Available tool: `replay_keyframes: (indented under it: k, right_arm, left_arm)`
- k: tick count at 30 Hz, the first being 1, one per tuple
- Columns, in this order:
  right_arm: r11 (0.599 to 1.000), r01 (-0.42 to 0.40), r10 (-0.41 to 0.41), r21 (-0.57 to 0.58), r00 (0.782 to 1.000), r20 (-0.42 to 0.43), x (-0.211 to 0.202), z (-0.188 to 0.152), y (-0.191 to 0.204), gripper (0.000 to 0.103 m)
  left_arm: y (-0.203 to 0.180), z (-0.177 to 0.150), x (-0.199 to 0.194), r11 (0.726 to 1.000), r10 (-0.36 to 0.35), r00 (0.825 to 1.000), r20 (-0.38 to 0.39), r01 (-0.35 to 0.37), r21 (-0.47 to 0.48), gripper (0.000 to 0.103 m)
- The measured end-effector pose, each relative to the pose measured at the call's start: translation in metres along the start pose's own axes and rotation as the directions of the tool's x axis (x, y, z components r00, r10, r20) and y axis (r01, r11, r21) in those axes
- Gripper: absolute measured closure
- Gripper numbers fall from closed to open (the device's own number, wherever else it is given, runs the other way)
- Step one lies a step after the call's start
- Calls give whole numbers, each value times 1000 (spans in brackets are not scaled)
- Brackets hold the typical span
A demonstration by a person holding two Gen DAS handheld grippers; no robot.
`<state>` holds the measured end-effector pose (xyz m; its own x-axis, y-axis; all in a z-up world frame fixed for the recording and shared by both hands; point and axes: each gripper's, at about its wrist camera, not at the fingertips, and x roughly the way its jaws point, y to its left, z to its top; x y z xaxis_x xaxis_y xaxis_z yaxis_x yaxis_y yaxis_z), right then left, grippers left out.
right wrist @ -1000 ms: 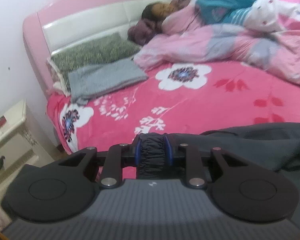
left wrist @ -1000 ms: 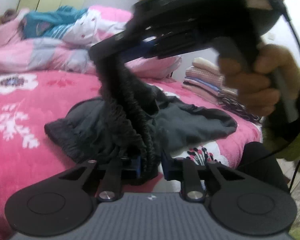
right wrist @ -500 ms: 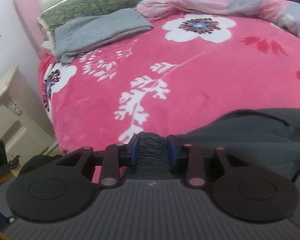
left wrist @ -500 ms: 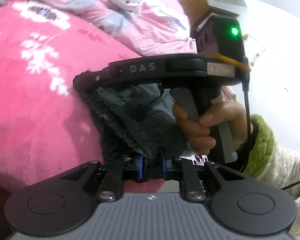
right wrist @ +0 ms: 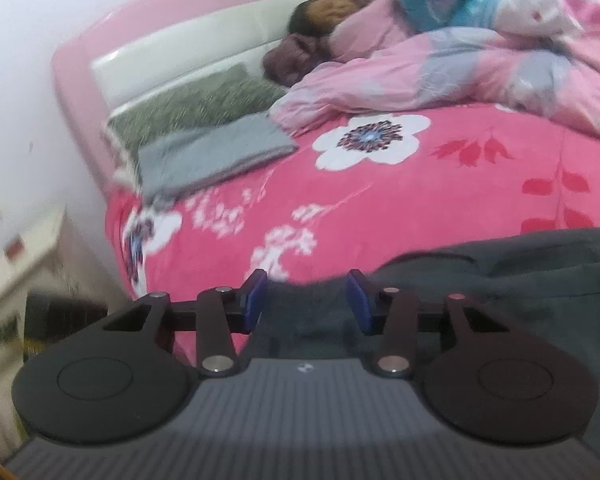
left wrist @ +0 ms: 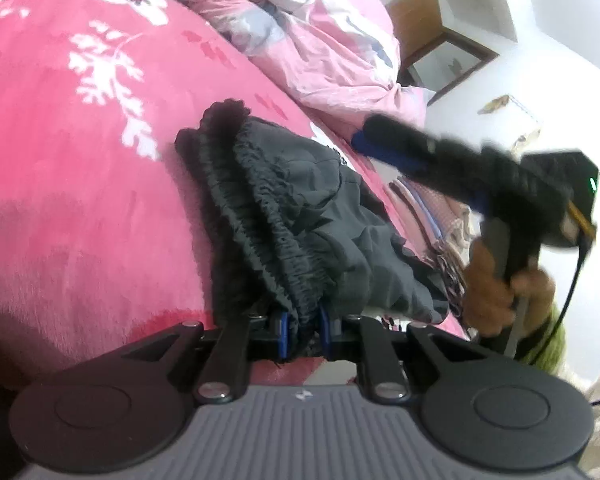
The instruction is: Fold clothes
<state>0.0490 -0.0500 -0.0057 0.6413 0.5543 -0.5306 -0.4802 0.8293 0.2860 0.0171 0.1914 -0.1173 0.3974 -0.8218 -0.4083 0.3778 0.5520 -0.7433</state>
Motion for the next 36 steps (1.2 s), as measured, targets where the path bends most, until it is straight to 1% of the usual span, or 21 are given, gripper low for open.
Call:
replay_keyframes:
  k: [2,4,6,9,11,13,15,16,18,19,20,22,24,26,28,29,30,33,34,36]
  right_arm:
    - [1000,5,-5,-24,1000,-23,12,-8,1,66]
    - [999,9,-11,-48,999,-45,23,-17,2,66]
    - [997,13,-18,-73,998,-67,35,-25,3,67]
    - [994,18,-29,-109,995,-100,52,-38,4,67]
    - [998,1,-8,-70,995,-99,49,-37,-1,67]
    - [999,-3,0,-42,997,-82,39,-34,-5,67]
    - [999,4,-5,-44,999,-34,23,-31,-6,66]
    - [999,-2,2,-39,1000,-3,10,-30,-8,66]
    - [1000,-1,2,-26,999,46,-14,-29,-16,66]
    - [1000,10,-9,-19,998,68,-27,-30,-20,66]
    - [999,31,-30,-10,996,87,-40,-31,-26,66]
    - [996,90,-90,1,989,117,-66,-32,-40,66]
    - [985,174,-172,-3,975,142,-91,-32,-53,65]
    - [961,278,-273,-8,950,151,-111,-30,-73,62]
    - [923,384,-381,2,914,140,-125,-26,-98,59]
    - [900,436,-433,6,892,134,-133,-24,-110,55]
    - [882,471,-470,24,875,113,-136,-21,-126,50]
    - [826,557,-561,85,827,32,-142,-11,-175,48]
    - [813,573,-577,104,817,7,-143,-10,-188,48]
    - [801,573,-575,170,817,-43,-146,-14,-205,48]
  left_arm:
    - [0,1,0,1000,5,1000,8,-5,-18,86]
    - [-1,-1,-4,999,8,1000,30,-7,-45,80]
    - [-7,-2,-10,999,23,998,63,-20,-46,63]
    - [-21,-6,-22,996,84,990,116,-81,-23,55]
    - [-32,-9,-35,989,149,975,164,-150,-4,50]
    - [-42,-11,-48,976,209,953,220,-216,7,48]
    - [-49,-9,-61,966,248,931,267,-259,9,48]
    - [-53,-8,-66,962,255,924,285,-271,16,48]
    - [-64,2,-65,960,245,921,304,-275,60,48]
    - [-70,9,-59,958,235,923,306,-273,88,48]
    - [-76,16,-51,956,224,926,305,-270,118,48]
    - [-82,29,-29,947,228,932,280,-280,159,48]
    - [-75,37,-9,943,252,935,248,-295,152,49]
    - [-65,44,11,940,278,937,213,-310,139,53]
    - [-56,52,31,937,303,936,178,-327,126,56]
    - [-51,53,35,938,301,937,176,-324,122,56]
    - [-48,54,35,940,294,939,179,-317,121,56]
    - [-42,56,34,946,276,942,190,-302,119,56]
    - [-40,56,34,948,271,943,193,-296,116,56]
    - [-36,55,33,952,261,945,198,-286,111,56]
